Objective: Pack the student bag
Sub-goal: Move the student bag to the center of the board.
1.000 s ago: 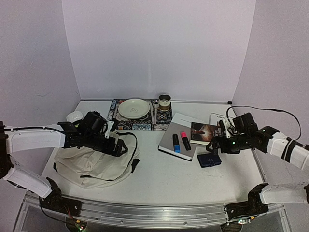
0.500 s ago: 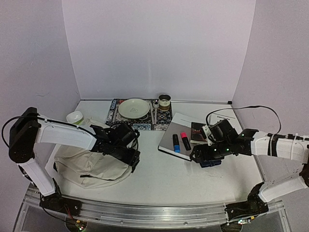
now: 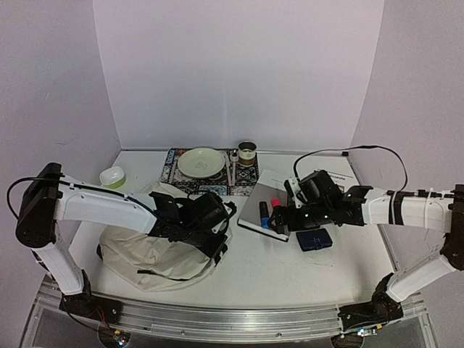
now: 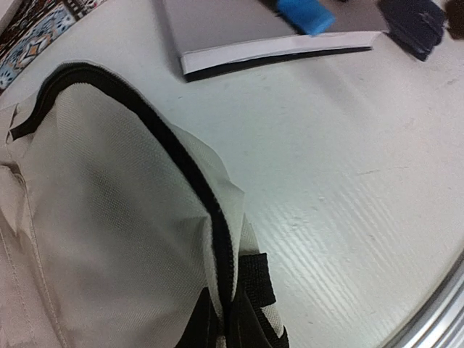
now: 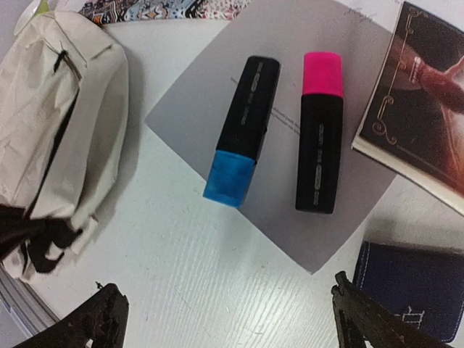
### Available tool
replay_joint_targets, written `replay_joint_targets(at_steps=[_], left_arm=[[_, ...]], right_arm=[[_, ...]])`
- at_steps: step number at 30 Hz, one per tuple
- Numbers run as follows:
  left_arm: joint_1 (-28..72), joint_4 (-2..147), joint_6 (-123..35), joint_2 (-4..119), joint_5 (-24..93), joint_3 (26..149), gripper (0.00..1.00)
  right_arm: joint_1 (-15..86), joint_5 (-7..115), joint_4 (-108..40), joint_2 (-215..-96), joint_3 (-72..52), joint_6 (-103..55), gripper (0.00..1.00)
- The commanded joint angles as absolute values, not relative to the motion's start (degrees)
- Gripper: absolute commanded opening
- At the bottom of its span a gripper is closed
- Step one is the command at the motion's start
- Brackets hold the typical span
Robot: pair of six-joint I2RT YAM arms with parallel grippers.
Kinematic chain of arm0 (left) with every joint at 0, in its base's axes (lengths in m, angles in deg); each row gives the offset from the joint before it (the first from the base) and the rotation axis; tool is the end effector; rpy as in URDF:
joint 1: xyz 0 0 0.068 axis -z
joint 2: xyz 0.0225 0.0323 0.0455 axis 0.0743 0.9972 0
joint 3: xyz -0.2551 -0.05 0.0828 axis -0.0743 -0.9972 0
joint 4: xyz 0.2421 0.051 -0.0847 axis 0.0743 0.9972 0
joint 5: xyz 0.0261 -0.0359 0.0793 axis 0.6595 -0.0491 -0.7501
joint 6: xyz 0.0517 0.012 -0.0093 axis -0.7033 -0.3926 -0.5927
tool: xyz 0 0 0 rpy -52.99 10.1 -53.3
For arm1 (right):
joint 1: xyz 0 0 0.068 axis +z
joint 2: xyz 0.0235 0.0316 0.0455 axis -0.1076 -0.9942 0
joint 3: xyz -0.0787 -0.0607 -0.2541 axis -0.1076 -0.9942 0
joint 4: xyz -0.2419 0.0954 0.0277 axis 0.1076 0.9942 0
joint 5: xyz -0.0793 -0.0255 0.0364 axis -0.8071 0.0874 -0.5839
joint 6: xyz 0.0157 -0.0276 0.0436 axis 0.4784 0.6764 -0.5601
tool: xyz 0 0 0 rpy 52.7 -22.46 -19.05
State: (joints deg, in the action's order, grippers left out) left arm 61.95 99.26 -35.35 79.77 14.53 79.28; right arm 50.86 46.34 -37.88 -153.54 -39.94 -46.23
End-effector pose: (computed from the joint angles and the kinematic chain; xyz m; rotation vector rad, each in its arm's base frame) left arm 0.1483 -0.3182 0.1956 0.9300 2.4137 -0.3099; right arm 0.2156 0.2133 0.2330 -0.3005 2.1672 0.7576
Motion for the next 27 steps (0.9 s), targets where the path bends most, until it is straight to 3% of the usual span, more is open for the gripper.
replay_joint_targets(at_steps=[1,6,9,18,22,27], left_arm=[[65.24,97.72,-38.29,75.34,17.70,84.07,0.00],[69.92,97.47,-40.28,74.77,19.19,85.12,0.01],[72.15,97.34,-40.85,74.30,19.55,84.83,0.07],[73.31,95.86,-38.20,67.37,14.13,79.88,0.51],[71.86,94.81,-36.69,63.99,8.15,76.75,0.61],[62.04,93.70,-33.87,62.60,12.19,72.79,0.62]], right_arm=[[51.00,43.04,-35.42,-152.84,-35.10,-44.97,0.98],[50.91,41.30,-32.26,-153.30,-32.63,-43.96,0.98],[50.91,42.19,-31.61,-154.93,-31.34,-43.73,0.98],[50.92,50.99,-30.71,-164.35,-23.98,-41.84,0.98],[50.95,55.45,-30.69,-171.22,-18.76,-40.69,0.96],[51.00,59.80,-30.37,-178.76,-12.43,-39.61,0.91]])
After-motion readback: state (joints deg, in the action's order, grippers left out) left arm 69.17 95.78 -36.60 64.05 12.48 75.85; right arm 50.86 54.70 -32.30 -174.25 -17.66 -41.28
